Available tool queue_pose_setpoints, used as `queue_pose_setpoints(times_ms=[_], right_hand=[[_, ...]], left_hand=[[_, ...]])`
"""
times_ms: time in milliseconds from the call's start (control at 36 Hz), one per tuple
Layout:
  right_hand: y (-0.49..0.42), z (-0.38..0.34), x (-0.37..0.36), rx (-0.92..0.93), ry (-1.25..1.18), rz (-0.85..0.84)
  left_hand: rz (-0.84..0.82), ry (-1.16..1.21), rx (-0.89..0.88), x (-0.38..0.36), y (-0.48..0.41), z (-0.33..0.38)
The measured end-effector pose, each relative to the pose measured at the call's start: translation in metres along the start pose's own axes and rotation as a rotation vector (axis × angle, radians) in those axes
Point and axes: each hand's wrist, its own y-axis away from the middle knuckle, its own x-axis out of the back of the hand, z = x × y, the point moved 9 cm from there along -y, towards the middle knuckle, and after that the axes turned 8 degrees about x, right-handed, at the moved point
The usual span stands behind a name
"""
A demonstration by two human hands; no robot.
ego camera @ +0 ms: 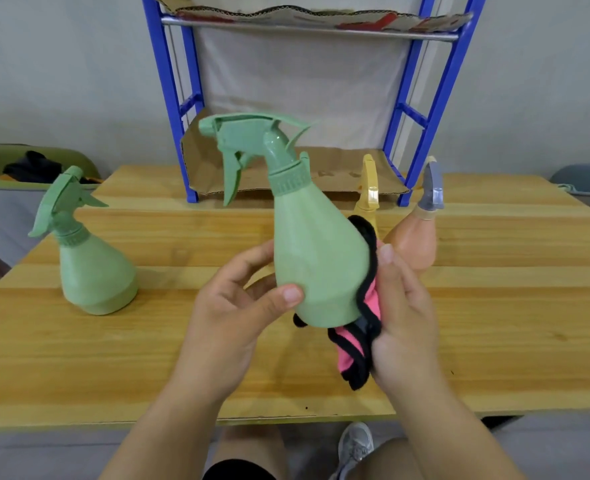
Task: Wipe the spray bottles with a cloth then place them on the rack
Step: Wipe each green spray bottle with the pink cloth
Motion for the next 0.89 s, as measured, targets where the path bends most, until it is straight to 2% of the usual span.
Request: queue_pose_setpoints(times_ms=[139, 250, 417, 583, 750, 889], right_hand=[[-0.001, -0.011, 0.001, 0.214, 0.188, 0.053], [0.002, -0.004, 0.001, 0.309, 0.43, 0.042], [0.009, 0.007, -0.015, 0.362, 0.537, -0.085], [-0.001, 0.016, -0.029, 0.286, 0.601, -0.228], [-0.014, 0.03, -0.03, 0.164, 0.764, -0.4], [-0.022, 0.035, -0.025, 0.108, 0.905, -0.472]], left_hand=[[-0.028, -0.088, 0.08, -0.006, -0.002, -0.009], [-0.139, -0.157, 0.129, -0.014, 0.002, -0.012], [0.016, -0.111, 0.103, 0.007, -0.001, -0.006], [0.129, -0.15, 0.083, 0.031, -0.002, -0.004], [0.222, -0.404, 0.03, 0.057, -0.006, -0.001], [0.254, -0.581, 0.032, 0.071, -0.012, -0.006]])
